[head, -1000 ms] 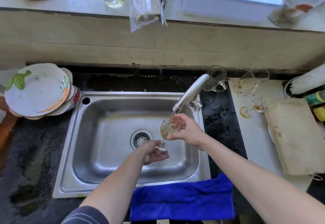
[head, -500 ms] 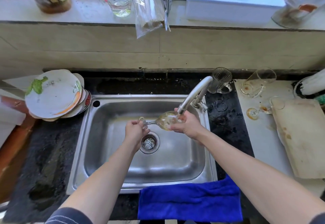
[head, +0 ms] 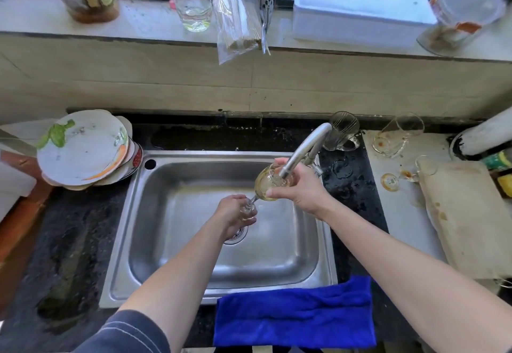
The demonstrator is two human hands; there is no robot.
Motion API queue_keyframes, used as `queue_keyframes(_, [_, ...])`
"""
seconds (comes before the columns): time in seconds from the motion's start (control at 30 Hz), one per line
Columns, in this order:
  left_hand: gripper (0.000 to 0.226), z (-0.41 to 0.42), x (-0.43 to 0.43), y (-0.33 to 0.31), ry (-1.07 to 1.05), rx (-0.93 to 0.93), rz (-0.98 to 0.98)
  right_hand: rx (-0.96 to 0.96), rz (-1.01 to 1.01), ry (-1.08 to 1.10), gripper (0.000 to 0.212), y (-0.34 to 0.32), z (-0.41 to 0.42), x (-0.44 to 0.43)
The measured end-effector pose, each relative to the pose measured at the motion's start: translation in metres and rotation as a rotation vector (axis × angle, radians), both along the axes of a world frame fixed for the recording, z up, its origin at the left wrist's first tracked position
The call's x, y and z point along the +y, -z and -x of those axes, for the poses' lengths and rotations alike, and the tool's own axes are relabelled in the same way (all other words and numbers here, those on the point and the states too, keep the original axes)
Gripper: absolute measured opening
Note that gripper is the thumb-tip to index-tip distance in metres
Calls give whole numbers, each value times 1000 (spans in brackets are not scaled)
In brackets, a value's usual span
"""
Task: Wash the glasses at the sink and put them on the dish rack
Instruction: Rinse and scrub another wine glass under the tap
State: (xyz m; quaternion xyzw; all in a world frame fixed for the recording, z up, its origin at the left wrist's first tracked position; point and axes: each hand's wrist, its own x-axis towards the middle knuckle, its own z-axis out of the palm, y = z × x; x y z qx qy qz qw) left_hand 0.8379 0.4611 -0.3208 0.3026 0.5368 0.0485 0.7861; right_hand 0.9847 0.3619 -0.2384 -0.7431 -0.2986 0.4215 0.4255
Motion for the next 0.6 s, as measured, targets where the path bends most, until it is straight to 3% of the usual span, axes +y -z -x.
queue_keyframes(0.1, [25, -9, -14, 2, 150, 1, 53, -227, 74, 47, 55, -7, 4, -3])
queue_keyframes(0.17, [18, -7, -22, -1, 252, -3, 94, -383, 247, 27, 58, -13, 8, 1])
queue_keyframes(0.3, [13, 18, -25, -9, 419, 37, 176, -518, 579, -49, 98, -11, 3, 16])
queue_keyframes(0.37, [15, 34, -18, -12, 443, 82, 157, -390, 602, -65, 101, -5, -1, 17])
queue_keyframes(0.43, [15, 47, -10, -18, 415, 140, 63, -147, 524, -24, 89, 3, 1, 16])
queue_keyframes(0.6, [14, 65, 9, -31, 324, 262, -445, 459, 316, 154, 41, 23, 19, 6])
